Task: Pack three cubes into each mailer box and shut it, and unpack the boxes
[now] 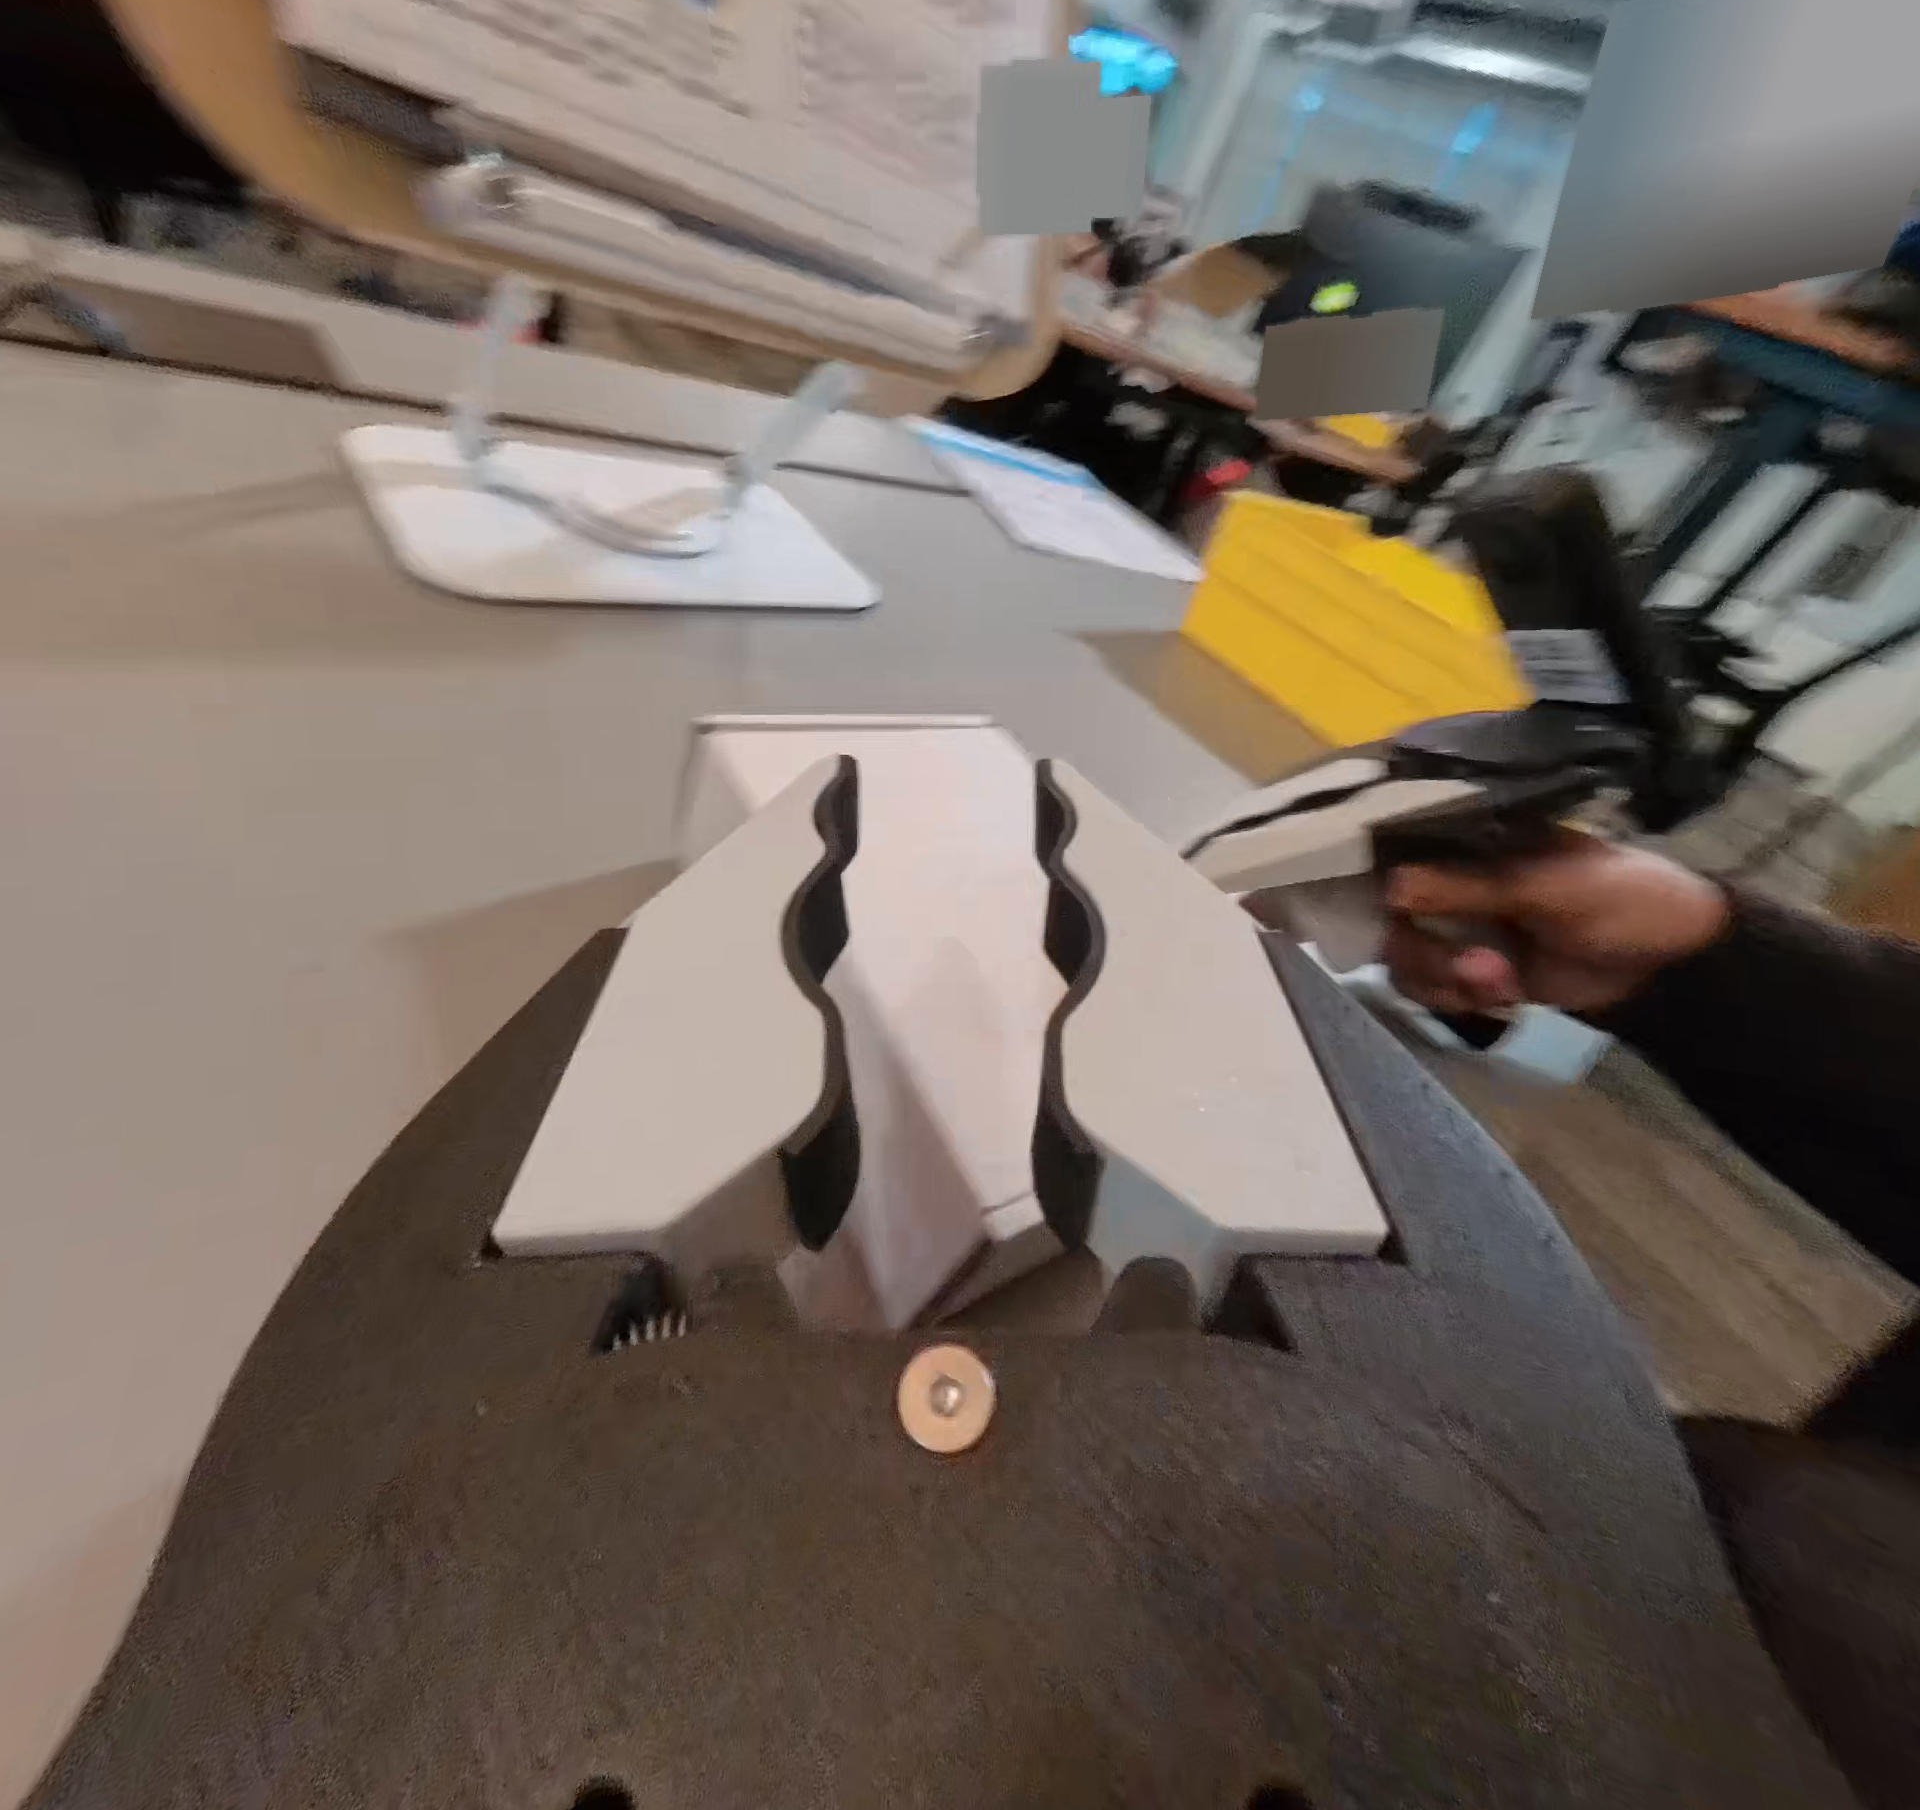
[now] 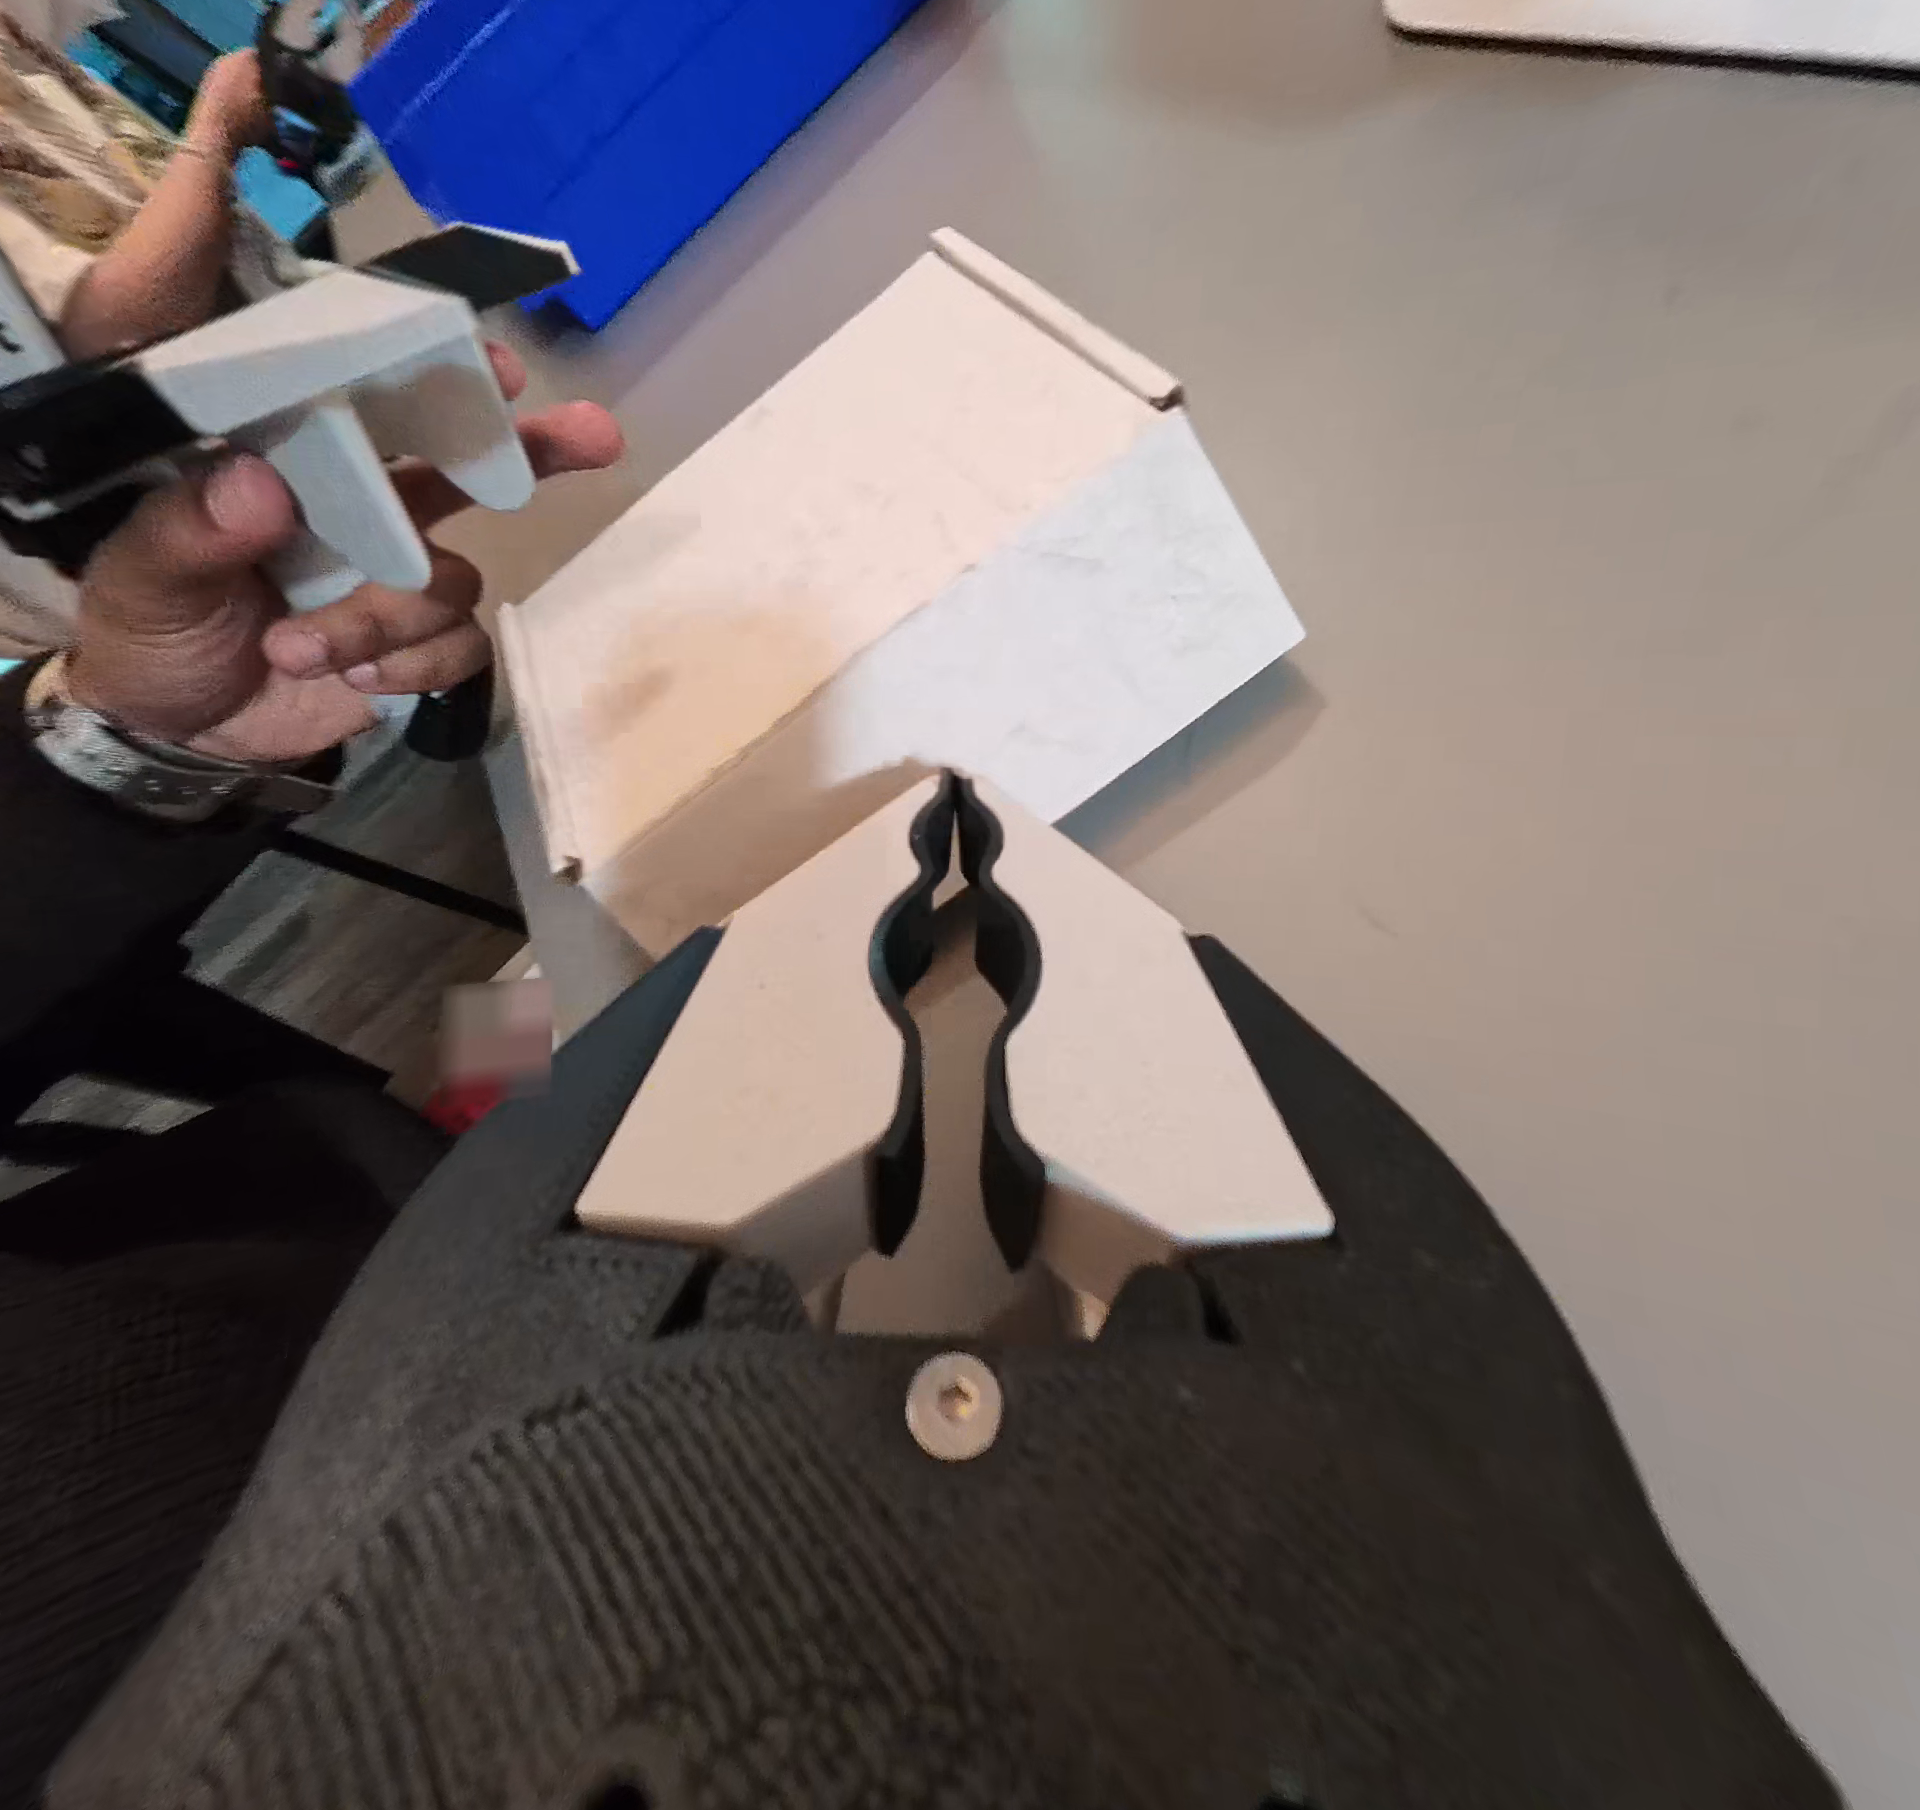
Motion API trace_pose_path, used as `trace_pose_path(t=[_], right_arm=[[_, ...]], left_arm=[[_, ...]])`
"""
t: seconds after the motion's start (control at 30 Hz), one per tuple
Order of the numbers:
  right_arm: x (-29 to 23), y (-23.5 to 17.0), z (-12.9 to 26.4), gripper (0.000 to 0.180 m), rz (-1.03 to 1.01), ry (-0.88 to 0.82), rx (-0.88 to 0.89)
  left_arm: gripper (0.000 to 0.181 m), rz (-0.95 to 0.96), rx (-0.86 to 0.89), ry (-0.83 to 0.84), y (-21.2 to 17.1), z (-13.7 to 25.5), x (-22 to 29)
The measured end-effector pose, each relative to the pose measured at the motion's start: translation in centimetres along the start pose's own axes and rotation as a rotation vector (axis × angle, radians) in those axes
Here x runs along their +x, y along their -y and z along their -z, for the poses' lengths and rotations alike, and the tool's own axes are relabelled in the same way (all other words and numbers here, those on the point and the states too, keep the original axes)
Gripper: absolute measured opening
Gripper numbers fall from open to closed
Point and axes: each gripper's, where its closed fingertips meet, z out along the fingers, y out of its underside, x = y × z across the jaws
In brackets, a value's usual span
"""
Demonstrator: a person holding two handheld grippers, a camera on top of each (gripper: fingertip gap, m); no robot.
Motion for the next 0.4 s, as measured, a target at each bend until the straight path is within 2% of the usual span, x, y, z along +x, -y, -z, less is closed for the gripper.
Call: trace_pose_path(t=[0.1,0.2,0.4], right_arm=[[0.9,-0.2,-0.1,0.000,0.026,-0.077,-0.019],[1.2,-1.0,-0.7,0.000,0.043,-0.152,-0.060],[1.2,-1.1,-1.3,0.000,0.138,-0.301,-0.070]], left_arm=[[0.000,-0.087,-0.142,0.236,-1.9,0.5,-4.2],[0.000,-0.220,-0.299,0.326,-4.0,0.4,-5.4],[0.000,-0.241,-0.375,0.274,-5.5,-0.2,-4.1]])
